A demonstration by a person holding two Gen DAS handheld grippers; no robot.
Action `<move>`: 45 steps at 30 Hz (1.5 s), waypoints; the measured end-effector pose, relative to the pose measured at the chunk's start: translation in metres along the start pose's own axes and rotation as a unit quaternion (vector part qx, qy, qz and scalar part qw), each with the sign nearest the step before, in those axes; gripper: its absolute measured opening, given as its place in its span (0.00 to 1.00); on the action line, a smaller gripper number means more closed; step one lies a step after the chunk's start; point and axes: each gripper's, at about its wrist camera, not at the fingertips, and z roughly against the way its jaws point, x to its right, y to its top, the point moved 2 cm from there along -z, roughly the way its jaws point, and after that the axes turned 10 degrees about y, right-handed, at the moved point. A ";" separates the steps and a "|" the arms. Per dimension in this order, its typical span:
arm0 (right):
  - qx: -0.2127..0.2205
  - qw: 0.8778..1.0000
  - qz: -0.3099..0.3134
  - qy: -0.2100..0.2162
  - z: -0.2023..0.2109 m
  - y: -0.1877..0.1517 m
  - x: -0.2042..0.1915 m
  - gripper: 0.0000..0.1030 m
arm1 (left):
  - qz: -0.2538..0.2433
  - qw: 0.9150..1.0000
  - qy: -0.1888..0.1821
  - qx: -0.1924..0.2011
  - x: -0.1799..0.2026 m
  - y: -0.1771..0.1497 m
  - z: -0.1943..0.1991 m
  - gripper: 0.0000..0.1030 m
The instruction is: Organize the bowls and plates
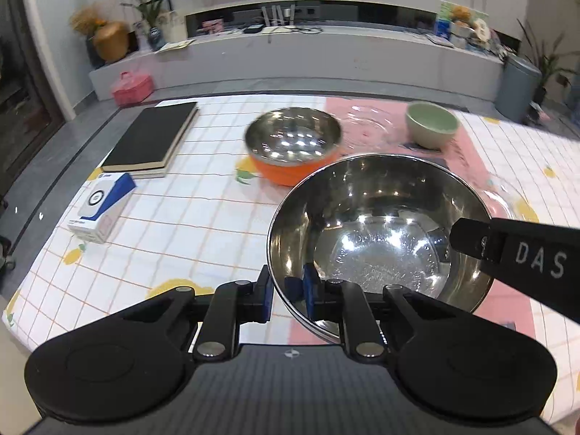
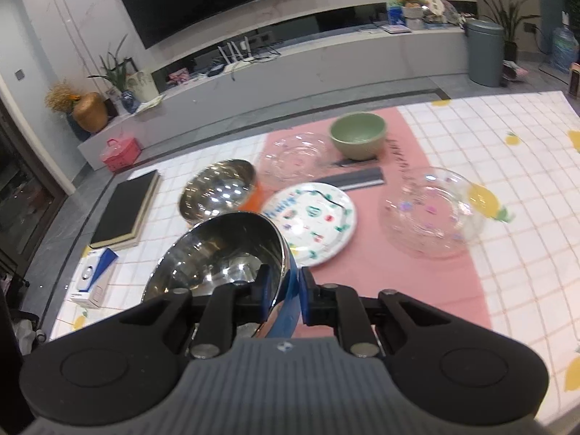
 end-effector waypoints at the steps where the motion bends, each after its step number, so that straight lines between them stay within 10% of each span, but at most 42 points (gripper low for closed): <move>1: -0.004 1.000 -0.002 -0.004 0.001 -0.003 0.005 0.13 | -0.008 1.000 -0.001 0.001 0.004 -0.004 0.000 0.18; 24: -0.058 0.994 -0.009 -0.093 -0.021 -0.049 0.065 0.12 | -0.120 0.992 -0.034 -0.022 0.075 -0.062 -0.017 0.24; 27: -0.062 0.994 -0.020 -0.093 -0.023 -0.049 0.069 0.18 | -0.119 0.992 -0.028 -0.020 0.074 -0.060 -0.018 0.35; 30: -0.049 0.995 -0.012 -0.090 -0.019 -0.046 0.065 0.56 | -0.126 0.992 -0.013 -0.011 0.076 -0.059 -0.017 0.67; 32: -0.032 0.995 0.003 -0.096 -0.015 -0.043 0.060 0.72 | -0.124 0.992 -0.007 -0.002 0.075 -0.057 -0.015 0.71; 45: 0.010 0.995 0.056 -0.082 -0.007 -0.028 0.037 0.95 | -0.101 0.994 0.008 0.031 0.057 -0.040 -0.008 0.85</move>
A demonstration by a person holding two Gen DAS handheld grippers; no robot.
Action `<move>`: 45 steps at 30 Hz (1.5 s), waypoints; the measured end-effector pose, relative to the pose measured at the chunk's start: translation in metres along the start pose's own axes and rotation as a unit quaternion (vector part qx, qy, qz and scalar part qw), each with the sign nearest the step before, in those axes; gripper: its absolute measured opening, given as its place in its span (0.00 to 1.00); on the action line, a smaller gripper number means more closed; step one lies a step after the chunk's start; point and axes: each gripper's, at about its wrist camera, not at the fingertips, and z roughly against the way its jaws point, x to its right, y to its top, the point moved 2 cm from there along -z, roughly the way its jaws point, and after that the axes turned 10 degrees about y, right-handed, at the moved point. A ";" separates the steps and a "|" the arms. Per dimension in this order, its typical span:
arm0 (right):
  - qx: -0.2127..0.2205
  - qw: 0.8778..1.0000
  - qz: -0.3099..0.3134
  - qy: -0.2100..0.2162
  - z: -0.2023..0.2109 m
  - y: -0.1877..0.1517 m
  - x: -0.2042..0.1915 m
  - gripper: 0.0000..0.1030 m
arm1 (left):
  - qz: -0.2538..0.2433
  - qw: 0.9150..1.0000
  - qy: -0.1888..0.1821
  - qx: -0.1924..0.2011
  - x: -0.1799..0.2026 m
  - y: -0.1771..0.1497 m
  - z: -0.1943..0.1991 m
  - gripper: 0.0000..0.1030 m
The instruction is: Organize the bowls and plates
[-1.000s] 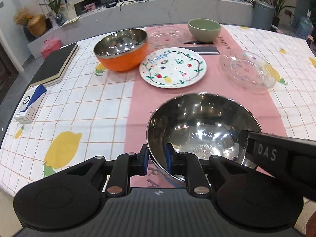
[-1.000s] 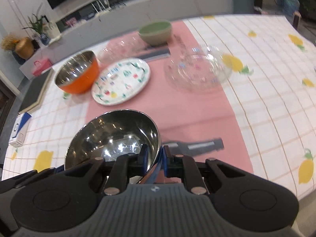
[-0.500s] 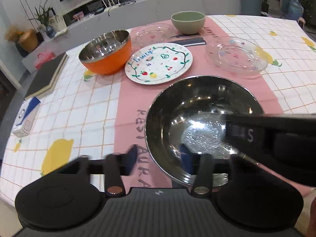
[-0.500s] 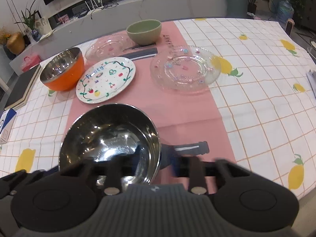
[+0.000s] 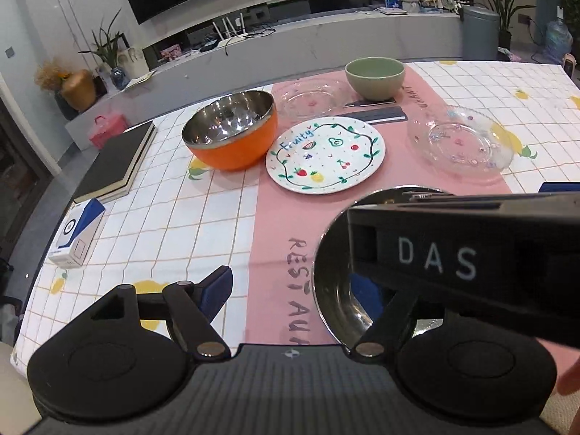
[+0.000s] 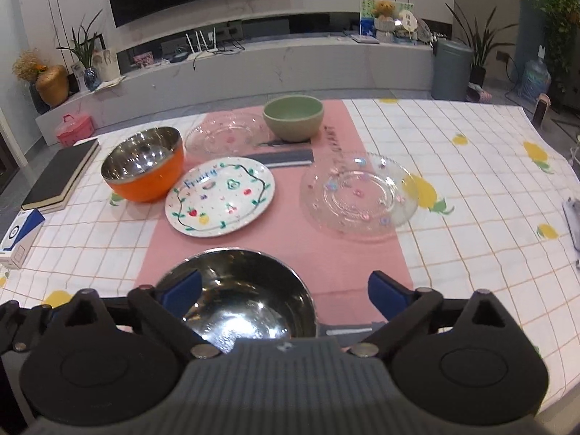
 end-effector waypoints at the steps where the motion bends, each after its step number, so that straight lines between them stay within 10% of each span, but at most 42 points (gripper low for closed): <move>1: 0.001 1.000 -0.001 0.002 0.001 0.001 -0.001 0.96 | 0.001 1.000 -0.005 -0.001 -0.002 0.001 0.000 0.85; 23: 0.005 0.994 -0.039 0.101 -0.023 0.084 -0.029 0.85 | 0.186 0.982 -0.024 -0.027 -0.118 0.065 -0.049 0.84; 32: 0.003 0.992 0.090 0.088 -0.076 0.120 -0.069 0.85 | 0.203 0.978 -0.023 -0.038 -0.130 0.097 -0.092 0.80; 45: 0.006 0.991 0.060 0.116 -0.161 0.140 -0.063 0.78 | 0.197 0.979 -0.019 -0.056 -0.120 0.116 -0.154 0.77</move>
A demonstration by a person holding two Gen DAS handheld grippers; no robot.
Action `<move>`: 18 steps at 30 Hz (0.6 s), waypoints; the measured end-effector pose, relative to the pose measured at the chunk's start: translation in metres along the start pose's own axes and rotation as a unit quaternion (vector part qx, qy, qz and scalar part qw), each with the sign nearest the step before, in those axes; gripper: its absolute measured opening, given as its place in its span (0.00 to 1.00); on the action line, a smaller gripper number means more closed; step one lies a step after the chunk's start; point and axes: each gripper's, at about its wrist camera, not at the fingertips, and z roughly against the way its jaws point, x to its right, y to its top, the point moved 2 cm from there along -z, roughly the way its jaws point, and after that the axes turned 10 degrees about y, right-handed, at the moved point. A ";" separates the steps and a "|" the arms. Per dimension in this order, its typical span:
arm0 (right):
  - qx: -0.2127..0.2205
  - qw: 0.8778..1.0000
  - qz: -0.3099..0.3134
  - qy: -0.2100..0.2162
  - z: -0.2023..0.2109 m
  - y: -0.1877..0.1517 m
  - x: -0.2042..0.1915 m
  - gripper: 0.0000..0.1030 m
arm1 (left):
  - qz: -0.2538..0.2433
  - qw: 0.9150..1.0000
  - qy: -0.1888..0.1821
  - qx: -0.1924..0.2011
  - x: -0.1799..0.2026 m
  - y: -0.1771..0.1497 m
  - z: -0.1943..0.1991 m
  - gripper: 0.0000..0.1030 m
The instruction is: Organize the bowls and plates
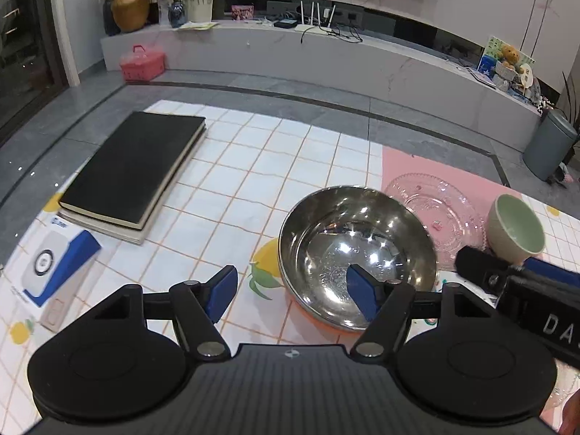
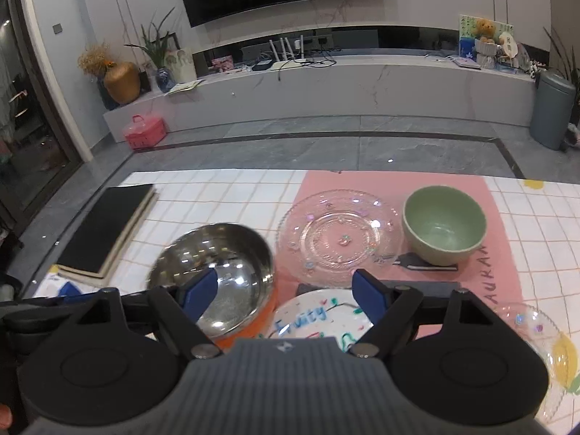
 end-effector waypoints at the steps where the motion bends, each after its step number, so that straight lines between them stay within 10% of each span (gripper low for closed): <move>1: 0.003 1.000 0.004 -0.001 -0.002 0.000 0.000 0.78 | -0.004 1.000 0.002 -0.004 0.002 -0.001 -0.005 0.76; 13: -0.048 0.999 0.006 0.015 -0.056 -0.006 0.006 0.67 | -0.010 0.999 0.033 -0.019 0.012 -0.001 -0.039 0.73; 18: -0.073 0.997 0.002 0.015 -0.071 -0.010 0.005 0.61 | -0.011 0.999 0.026 -0.028 0.014 -0.002 -0.049 0.56</move>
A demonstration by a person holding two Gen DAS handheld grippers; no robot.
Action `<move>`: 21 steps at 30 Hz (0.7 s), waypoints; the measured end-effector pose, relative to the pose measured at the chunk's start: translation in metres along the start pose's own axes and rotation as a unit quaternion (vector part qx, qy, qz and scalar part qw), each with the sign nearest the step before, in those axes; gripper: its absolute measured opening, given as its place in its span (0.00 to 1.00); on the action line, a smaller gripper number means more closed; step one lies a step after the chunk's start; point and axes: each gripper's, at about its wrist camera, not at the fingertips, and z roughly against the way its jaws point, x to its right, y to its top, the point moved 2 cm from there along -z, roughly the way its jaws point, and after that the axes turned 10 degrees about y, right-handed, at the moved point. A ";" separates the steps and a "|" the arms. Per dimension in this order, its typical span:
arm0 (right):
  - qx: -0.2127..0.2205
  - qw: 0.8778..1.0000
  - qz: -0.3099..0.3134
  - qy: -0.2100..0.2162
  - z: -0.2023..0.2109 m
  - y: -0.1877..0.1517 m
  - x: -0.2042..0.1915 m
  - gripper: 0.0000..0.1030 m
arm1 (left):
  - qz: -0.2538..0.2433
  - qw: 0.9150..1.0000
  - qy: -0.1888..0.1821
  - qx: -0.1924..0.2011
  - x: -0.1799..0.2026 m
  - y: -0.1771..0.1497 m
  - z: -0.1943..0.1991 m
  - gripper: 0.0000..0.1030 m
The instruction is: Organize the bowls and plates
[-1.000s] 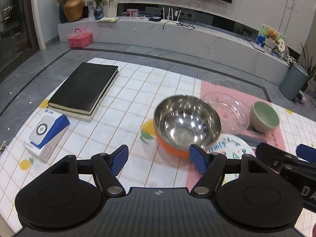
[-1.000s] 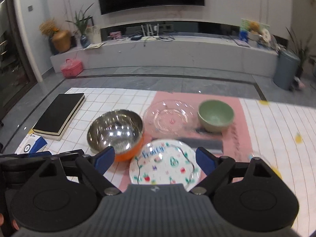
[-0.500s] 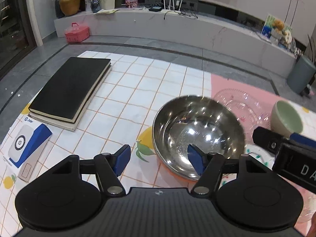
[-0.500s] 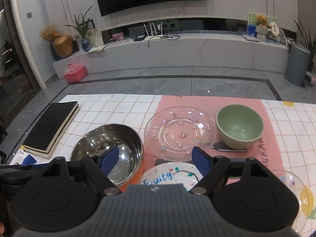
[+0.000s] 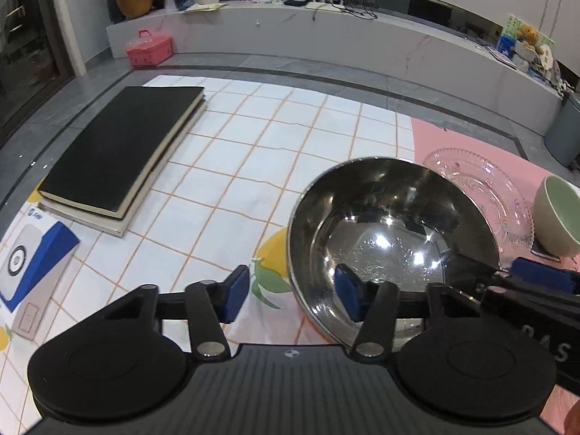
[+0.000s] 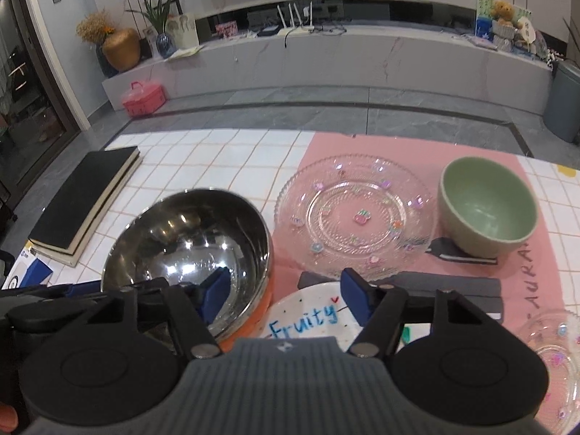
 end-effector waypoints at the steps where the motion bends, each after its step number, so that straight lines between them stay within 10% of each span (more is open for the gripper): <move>1: -0.007 1.000 -0.003 -0.003 -0.003 -0.001 0.001 0.57 | 0.000 1.000 -0.002 -0.003 0.000 0.000 -0.002 0.53; 12: -0.022 0.999 -0.016 0.016 -0.014 -0.001 -0.010 0.21 | 0.029 0.999 -0.028 -0.003 -0.001 0.001 0.001 0.22; 21: -0.027 0.999 -0.019 -0.008 -0.012 0.000 -0.018 0.14 | 0.041 0.998 -0.039 -0.028 -0.008 0.002 0.005 0.14</move>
